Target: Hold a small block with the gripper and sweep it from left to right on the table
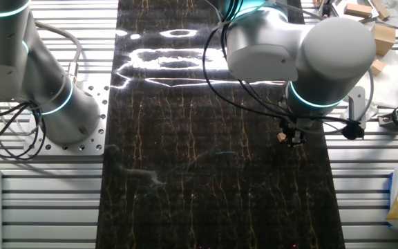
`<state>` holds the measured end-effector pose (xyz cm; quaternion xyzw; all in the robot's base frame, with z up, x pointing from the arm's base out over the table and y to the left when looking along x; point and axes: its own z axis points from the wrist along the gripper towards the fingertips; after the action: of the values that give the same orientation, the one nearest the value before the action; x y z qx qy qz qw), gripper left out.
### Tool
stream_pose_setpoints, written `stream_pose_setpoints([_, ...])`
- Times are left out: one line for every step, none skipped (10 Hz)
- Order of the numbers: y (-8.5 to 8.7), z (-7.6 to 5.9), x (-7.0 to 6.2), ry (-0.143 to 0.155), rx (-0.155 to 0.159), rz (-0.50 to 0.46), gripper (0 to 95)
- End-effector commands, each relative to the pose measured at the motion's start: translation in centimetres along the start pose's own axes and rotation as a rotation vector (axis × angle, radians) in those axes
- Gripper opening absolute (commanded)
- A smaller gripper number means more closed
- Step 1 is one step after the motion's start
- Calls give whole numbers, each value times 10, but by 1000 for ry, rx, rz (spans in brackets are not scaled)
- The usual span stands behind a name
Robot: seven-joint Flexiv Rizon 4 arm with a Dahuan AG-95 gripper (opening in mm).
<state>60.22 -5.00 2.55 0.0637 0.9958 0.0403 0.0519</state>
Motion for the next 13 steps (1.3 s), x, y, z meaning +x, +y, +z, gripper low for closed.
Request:
stream_pose_setpoints([0,0,1,0,-7,9,380])
stream_pose_setpoints([0,-1,1,1,-10,14,380])
stream_pose_setpoints([0,-1,1,1,-12,16,380])
stream_pose_setpoints([0,-1,1,1,-12,17,380])
stream_pose_setpoints([0,-1,1,1,-12,19,380])
stream_pose_setpoints([0,-1,1,1,-14,22,380])
stream_pose_setpoints([0,-1,1,5,-33,38,380])
stream_pose_setpoints([0,-1,1,10,-56,52,380])
stream_pose_setpoints([0,-1,1,13,-68,59,380])
stream_pose_setpoints([0,-1,1,13,-68,59,380])
stream_pose_setpoints([1,-1,1,13,-69,60,380])
stream_pose_setpoints([1,0,1,13,-69,60,380])
stream_pose_setpoints([2,0,1,13,-67,61,380])
